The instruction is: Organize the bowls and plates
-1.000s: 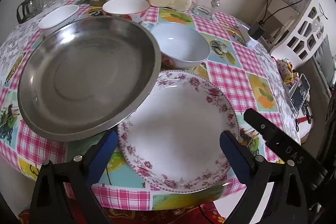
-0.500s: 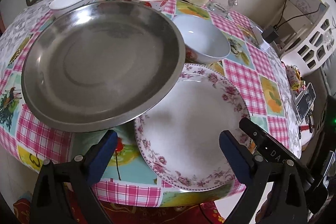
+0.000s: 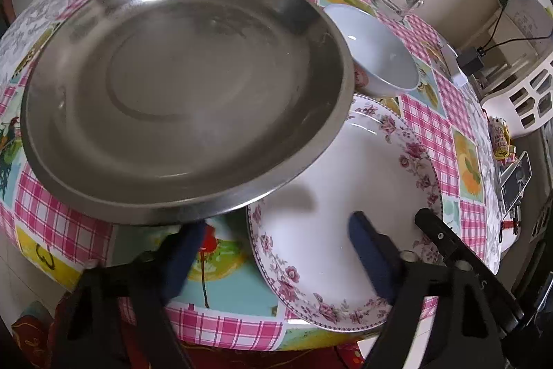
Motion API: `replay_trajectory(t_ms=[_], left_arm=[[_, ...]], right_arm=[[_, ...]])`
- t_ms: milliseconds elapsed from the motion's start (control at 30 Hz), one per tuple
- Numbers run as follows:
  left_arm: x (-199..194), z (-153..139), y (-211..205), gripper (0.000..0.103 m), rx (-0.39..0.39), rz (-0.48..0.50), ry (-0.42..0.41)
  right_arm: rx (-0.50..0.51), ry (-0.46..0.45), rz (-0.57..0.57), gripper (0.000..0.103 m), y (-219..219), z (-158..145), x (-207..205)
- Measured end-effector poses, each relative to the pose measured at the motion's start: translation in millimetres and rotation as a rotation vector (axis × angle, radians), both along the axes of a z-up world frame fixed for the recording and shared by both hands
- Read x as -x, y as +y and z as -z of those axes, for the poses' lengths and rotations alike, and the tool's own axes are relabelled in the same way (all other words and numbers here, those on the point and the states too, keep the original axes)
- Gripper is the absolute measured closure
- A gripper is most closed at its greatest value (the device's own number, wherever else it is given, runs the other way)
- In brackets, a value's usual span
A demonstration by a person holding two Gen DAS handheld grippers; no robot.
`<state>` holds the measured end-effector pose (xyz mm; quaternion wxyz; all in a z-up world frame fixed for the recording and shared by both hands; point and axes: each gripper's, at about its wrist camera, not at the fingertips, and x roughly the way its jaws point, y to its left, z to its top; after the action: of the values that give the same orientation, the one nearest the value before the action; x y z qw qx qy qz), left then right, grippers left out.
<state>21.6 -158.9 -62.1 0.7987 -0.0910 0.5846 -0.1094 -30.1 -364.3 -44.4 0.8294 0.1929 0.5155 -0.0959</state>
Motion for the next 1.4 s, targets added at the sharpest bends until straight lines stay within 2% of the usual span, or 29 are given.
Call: replay_trajectory(t_ms=[67,233,433,533,667,767,833,900,1100,1400], left_arm=[[-1.5,2.0,-0.4,0.03,0.006,-0.006,0.002],[-4.7,4.8,-4.5,0.054,-0.001,-0.005,-0.006],[-9.8,7.0,-6.9,0.07,0.001,-0.014,-0.021],[-11.5,8.0,-5.1,0.072,0.012,-0.019,-0.026],[-13.0,8.4,-2.6,0.072,0.025,-0.028,-0.03],[-13.1,8.6,-1.7,0.073,0.028,-0.031,-0.033],[-13.0,8.7,-2.9,0.08,0.01,-0.026,-0.042],[-11.2,8.5,-1.2,0.081,0.012,-0.024,-0.048],[-9.5,8.2,-7.6,0.083,0.024,0.004,-0.045],[-3.7,7.4,-33.4,0.084,0.049,0.104,-0.047]], right_arm=[[0.002,-0.004,-0.002,0.069,1.0,0.9,-1.4],[-0.024,-0.025,-0.012,0.076,2.3,4.0,-5.1],[-0.054,-0.05,-0.006,0.077,-1.5,5.1,-5.7],[-0.083,-0.069,0.0,0.081,-5.3,6.3,-5.7],[-0.169,-0.102,0.011,0.088,-11.3,11.3,-6.1],[-0.203,-0.111,0.02,0.088,-15.1,12.7,-5.4],[-0.215,-0.116,0.023,0.089,-15.4,13.2,-4.7],[-0.232,-0.122,0.028,0.09,-17.2,14.1,-4.2],[-0.239,-0.126,0.041,0.091,-23.1,12.6,0.0],[-0.233,-0.139,0.116,0.091,-50.3,10.6,18.2]])
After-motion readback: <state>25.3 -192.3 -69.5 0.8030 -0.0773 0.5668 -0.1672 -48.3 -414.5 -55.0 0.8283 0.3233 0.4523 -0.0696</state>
